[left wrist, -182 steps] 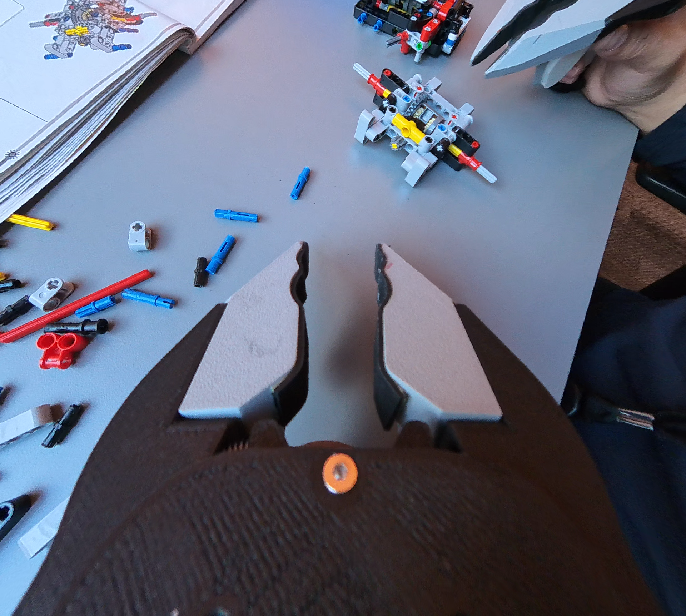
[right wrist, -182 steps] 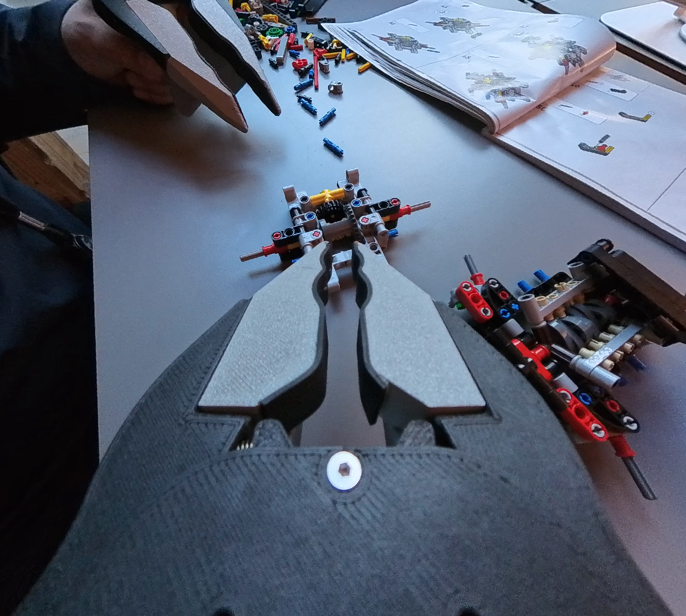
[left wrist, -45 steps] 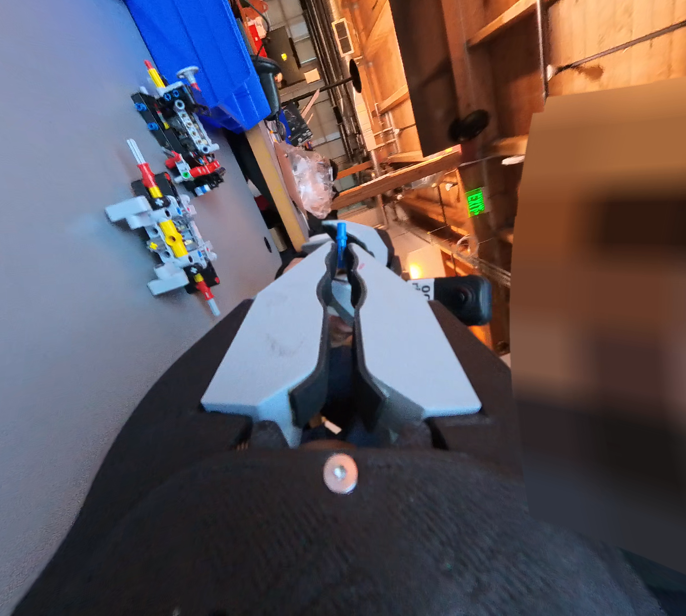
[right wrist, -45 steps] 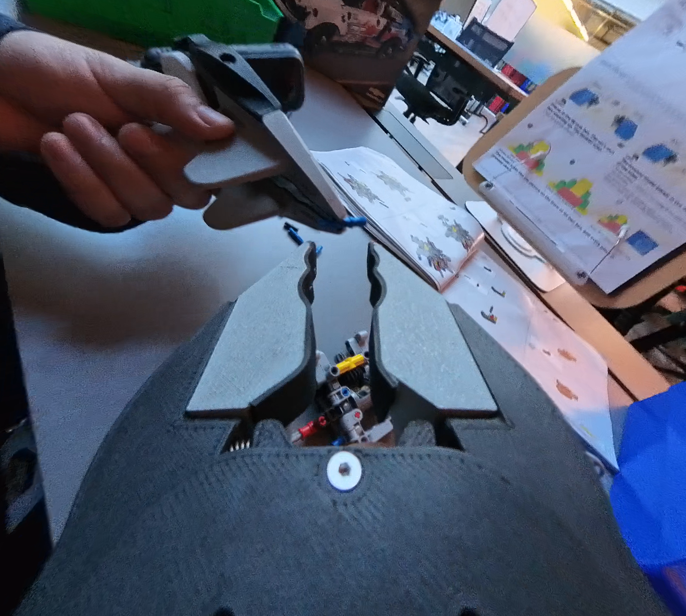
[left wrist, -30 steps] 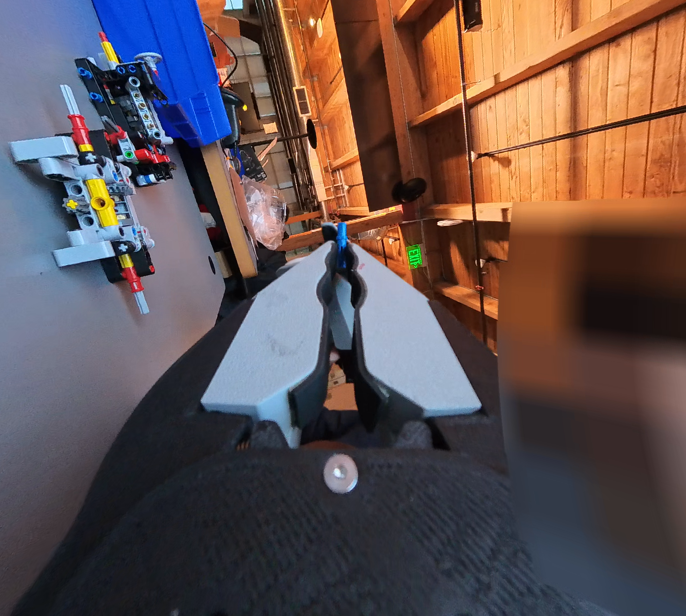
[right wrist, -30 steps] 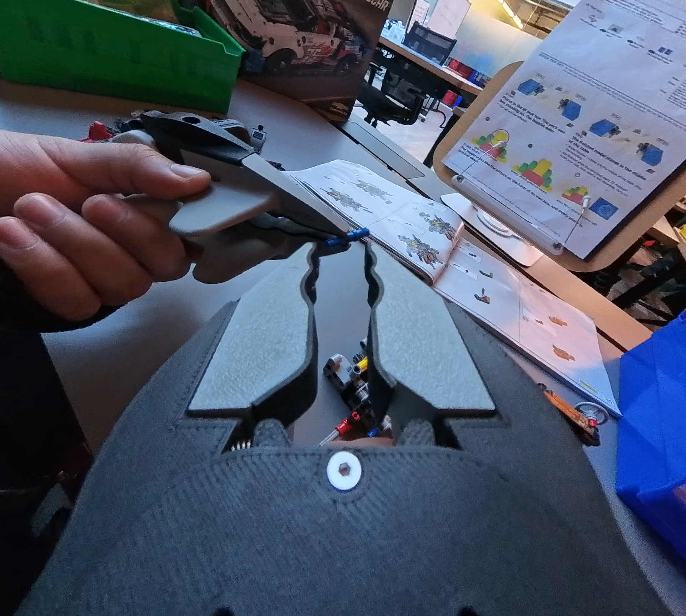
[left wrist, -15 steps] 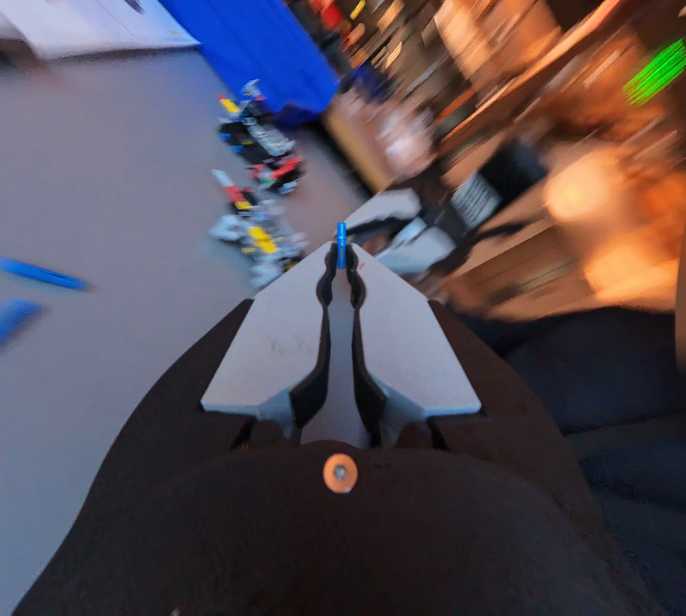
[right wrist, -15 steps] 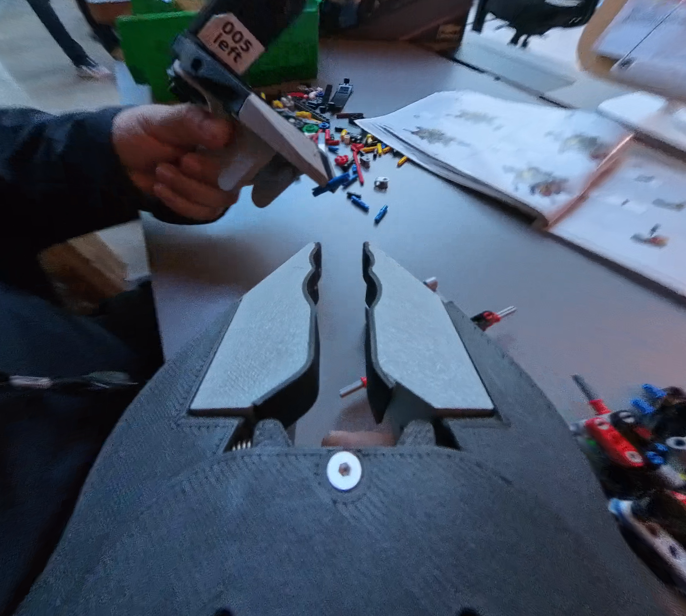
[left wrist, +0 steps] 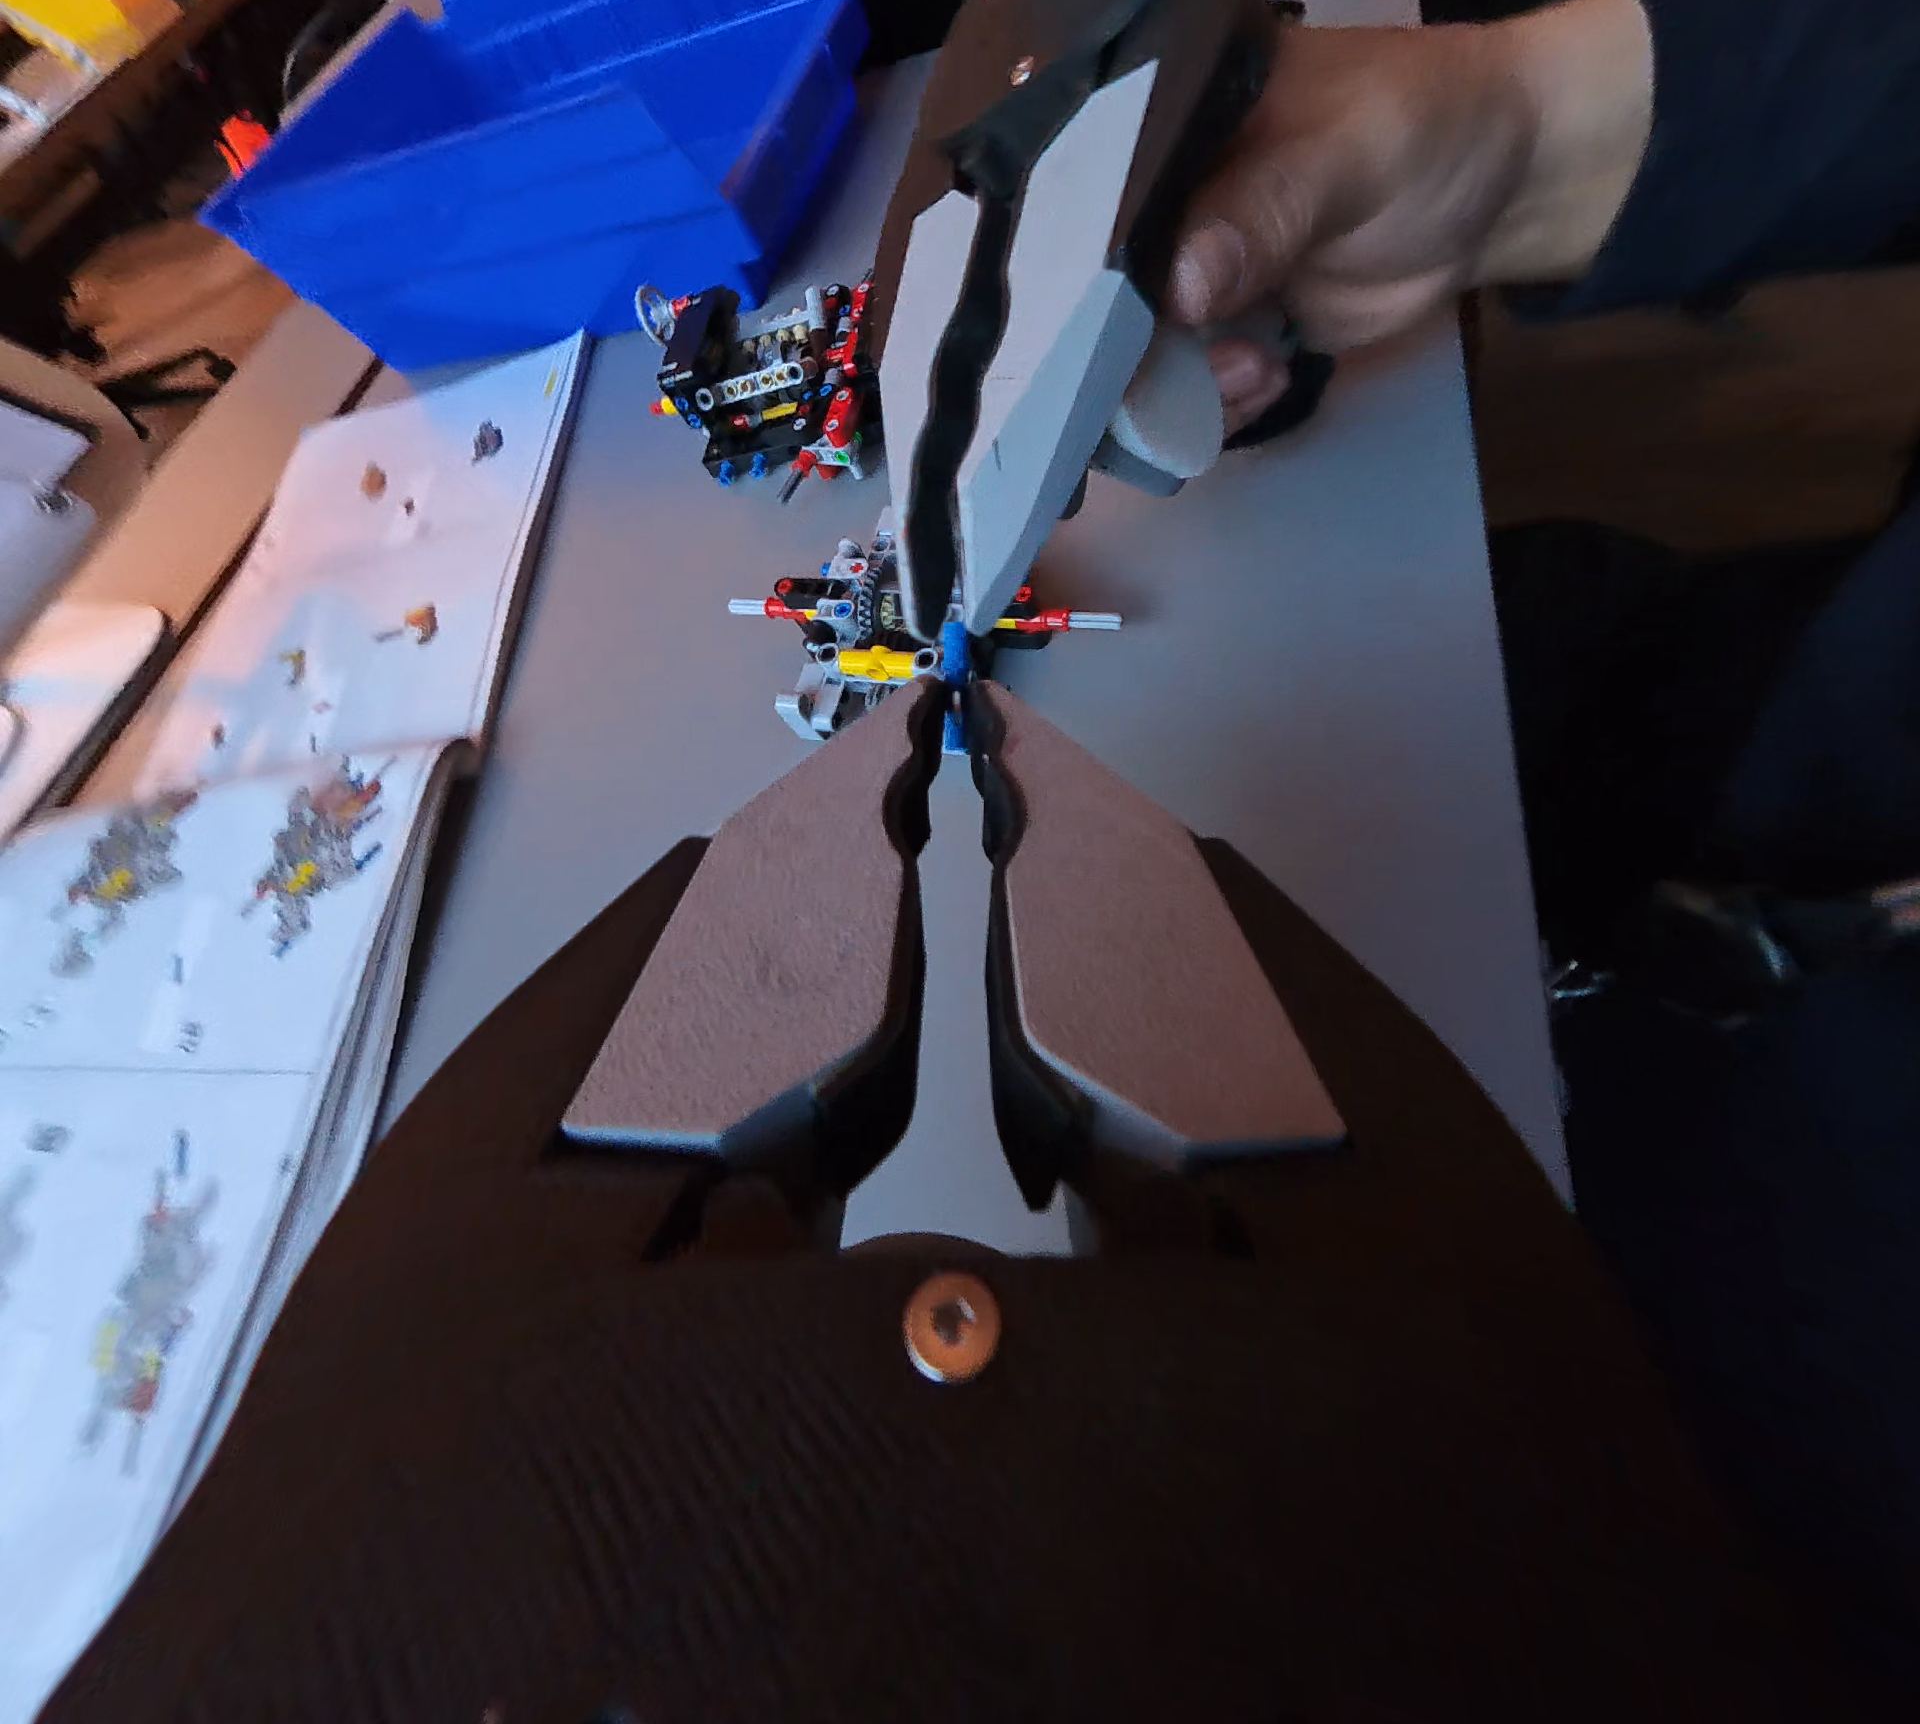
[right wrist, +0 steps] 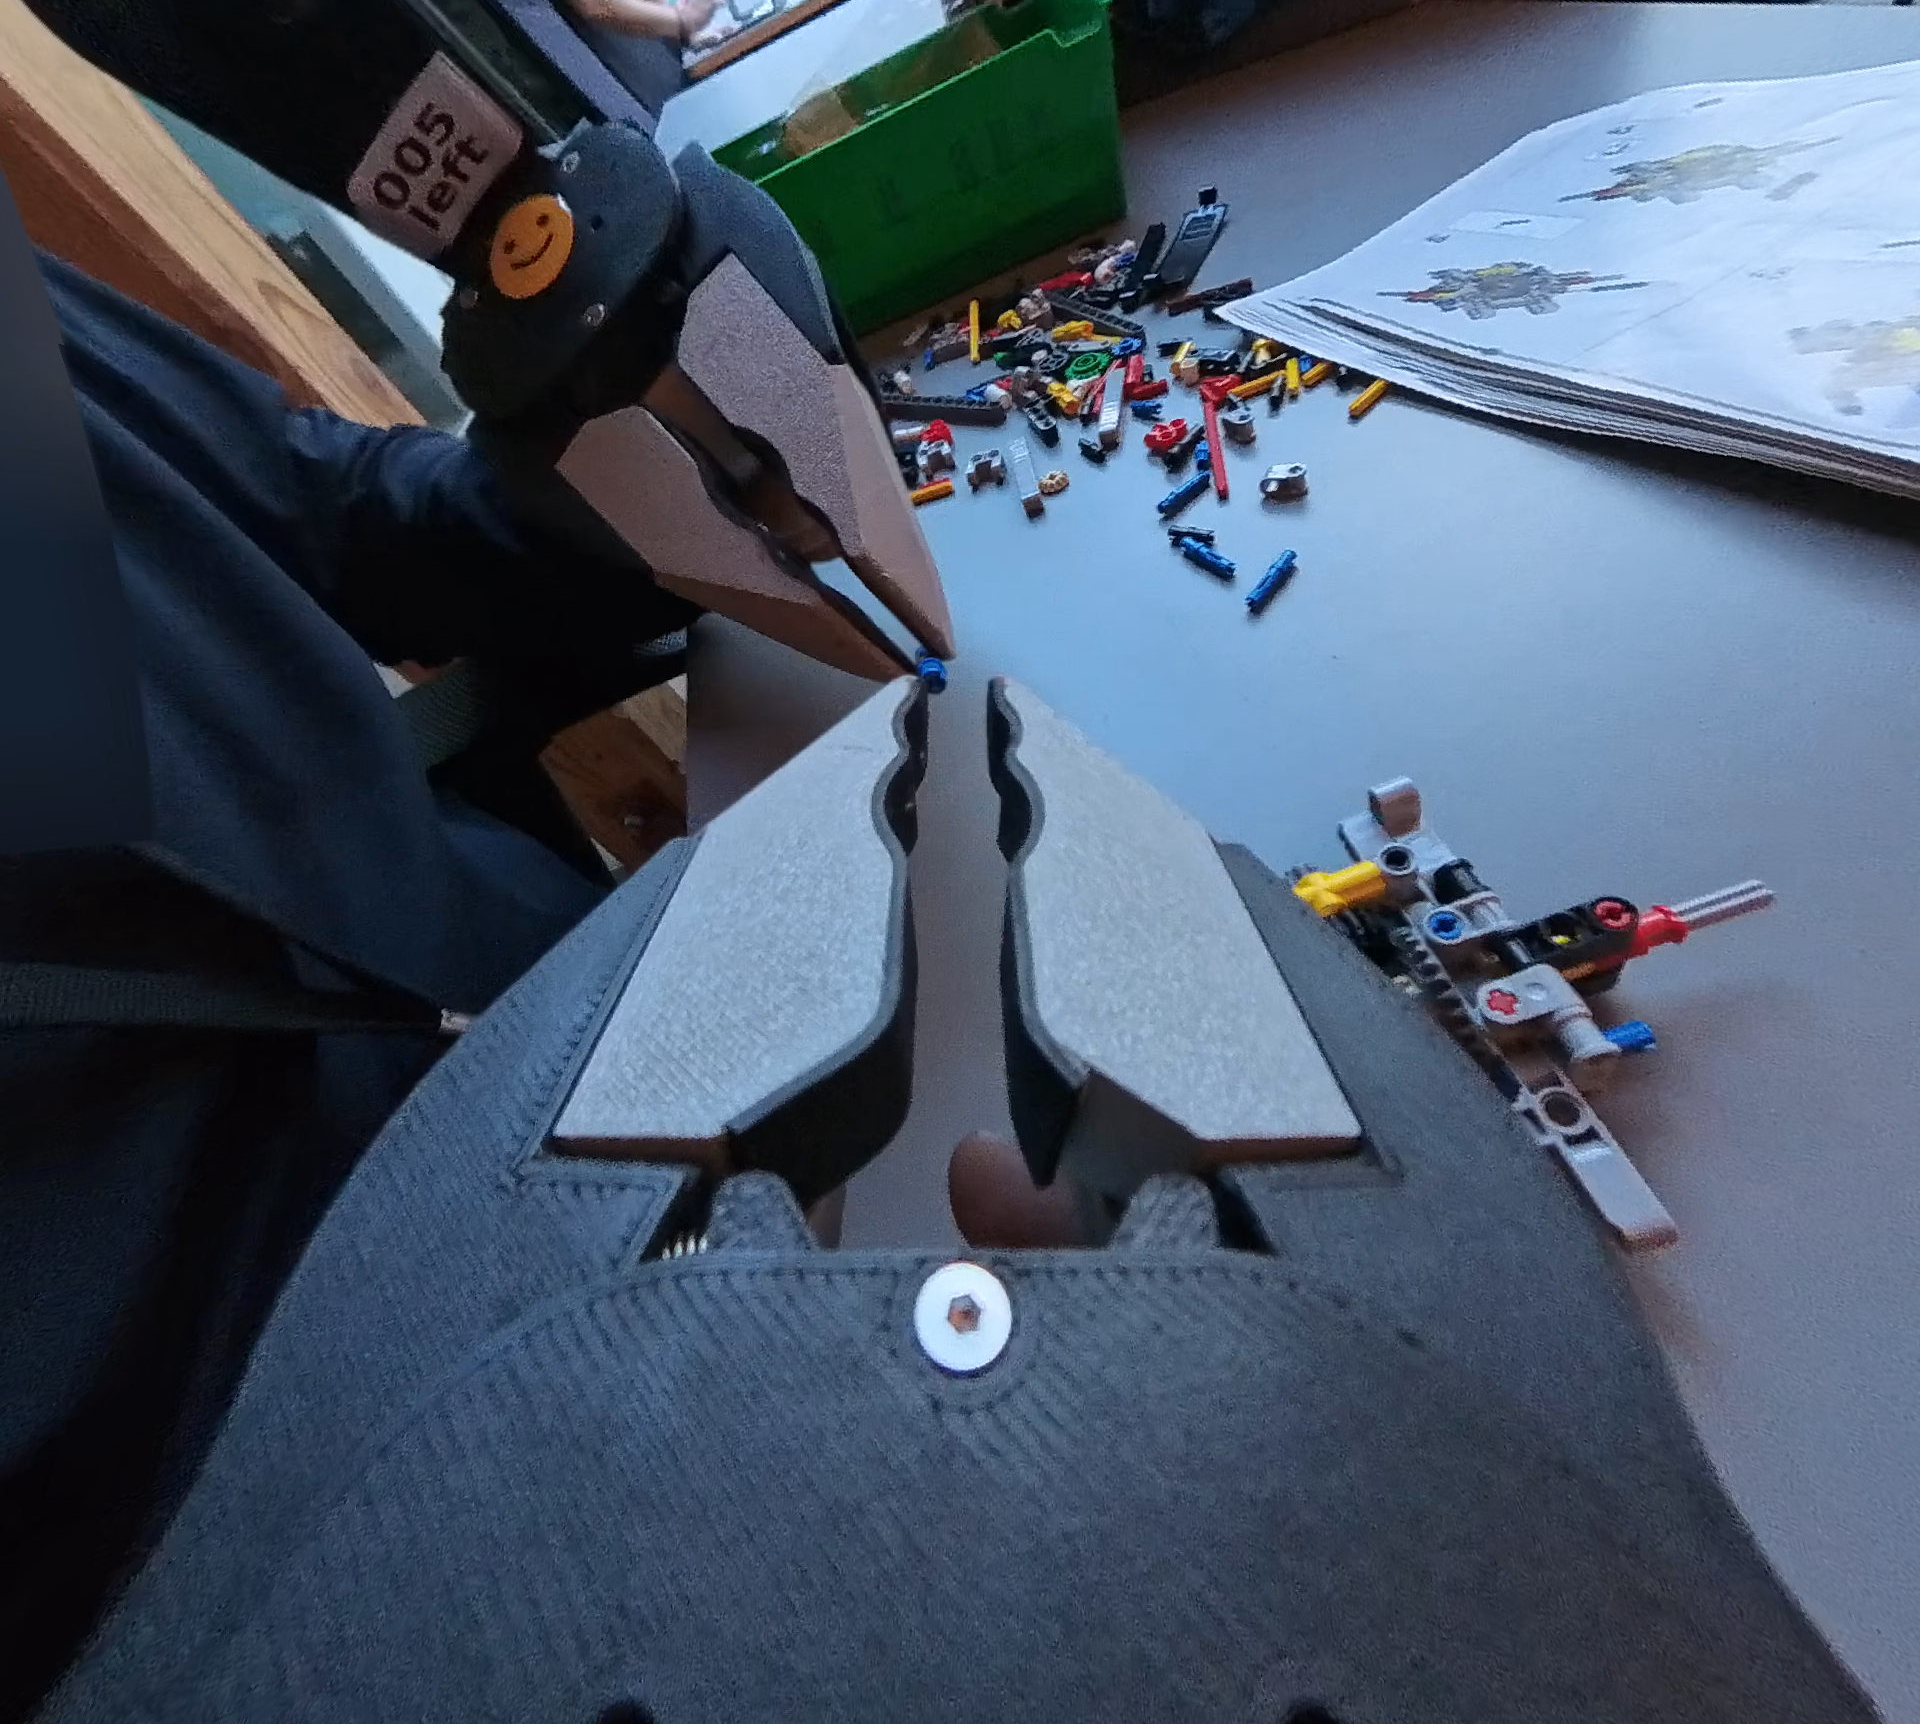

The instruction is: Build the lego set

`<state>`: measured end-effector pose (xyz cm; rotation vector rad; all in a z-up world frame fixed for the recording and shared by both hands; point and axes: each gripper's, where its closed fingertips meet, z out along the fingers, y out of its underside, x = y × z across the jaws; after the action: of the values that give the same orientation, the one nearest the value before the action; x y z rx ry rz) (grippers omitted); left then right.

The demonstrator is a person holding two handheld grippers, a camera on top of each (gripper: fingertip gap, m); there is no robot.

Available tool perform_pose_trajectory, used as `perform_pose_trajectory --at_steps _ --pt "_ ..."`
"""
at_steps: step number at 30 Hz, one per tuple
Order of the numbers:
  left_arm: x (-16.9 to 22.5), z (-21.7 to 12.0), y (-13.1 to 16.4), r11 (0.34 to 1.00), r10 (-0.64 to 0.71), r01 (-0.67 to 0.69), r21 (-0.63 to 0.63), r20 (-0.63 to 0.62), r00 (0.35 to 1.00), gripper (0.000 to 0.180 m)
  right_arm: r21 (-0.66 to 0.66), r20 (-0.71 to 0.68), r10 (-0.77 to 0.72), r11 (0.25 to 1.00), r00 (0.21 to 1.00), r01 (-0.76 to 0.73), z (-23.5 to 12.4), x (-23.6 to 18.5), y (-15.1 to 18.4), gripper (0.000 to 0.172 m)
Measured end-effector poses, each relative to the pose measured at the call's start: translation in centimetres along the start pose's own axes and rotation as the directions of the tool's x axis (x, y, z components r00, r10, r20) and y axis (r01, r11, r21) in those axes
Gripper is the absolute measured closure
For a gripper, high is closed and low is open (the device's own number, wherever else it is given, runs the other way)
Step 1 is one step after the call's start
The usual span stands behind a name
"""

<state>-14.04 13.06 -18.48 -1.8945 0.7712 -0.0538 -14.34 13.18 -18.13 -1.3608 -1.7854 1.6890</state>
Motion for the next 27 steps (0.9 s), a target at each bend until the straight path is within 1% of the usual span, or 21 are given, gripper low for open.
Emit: perform_pose_trajectory --at_steps 3,7,13,16,17,19,24,27 --pt "0.4 0.1 -0.2 0.999 0.034 -0.034 -0.004 -0.011 0.999 0.179 -0.034 0.012 -0.03 0.999 0.999 0.03 0.1 -0.7 0.5 0.167" --pt "1.0 0.4 -0.3 0.996 0.079 -0.079 -0.028 -0.017 0.997 0.179 -0.04 -0.001 -0.052 0.998 0.999 0.052 -0.1 -0.9 0.8 0.17" --pt "1.9 0.5 -0.3 0.991 0.117 -0.12 -0.061 -0.049 0.992 0.178 -0.076 -0.018 -0.113 0.991 0.993 0.111 -0.3 -1.5 1.5 0.171" --pt "2.5 0.6 0.1 0.984 0.147 -0.153 -0.092 -0.072 0.987 0.178 -0.126 -0.053 -0.161 0.98 0.986 0.153 -0.2 -1.5 2.2 0.169" --pt "2.8 0.7 0.2 0.983 0.146 -0.154 -0.1 -0.085 0.986 0.178 -0.14 -0.07 -0.178 0.976 0.982 0.167 -0.2 -1.5 2.4 0.164" --pt "3.2 0.8 0.4 0.981 0.141 -0.153 -0.116 -0.106 0.984 0.179 -0.173 -0.078 -0.231 0.961 0.97 0.215 -0.2 -1.9 2.9 0.17" --pt "4.1 1.1 0.8 0.974 0.14 -0.164 -0.157 -0.155 0.978 0.178 -0.285 -0.143 -0.406 0.89 0.903 0.355 -0.4 -1.9 4.1 0.17" --pt "4.7 1.2 1.0 0.968 0.142 -0.176 -0.179 -0.192 0.971 0.178 -0.324 -0.149 -0.467 0.856 0.872 0.403 -0.5 -2.3 4.6 0.17"
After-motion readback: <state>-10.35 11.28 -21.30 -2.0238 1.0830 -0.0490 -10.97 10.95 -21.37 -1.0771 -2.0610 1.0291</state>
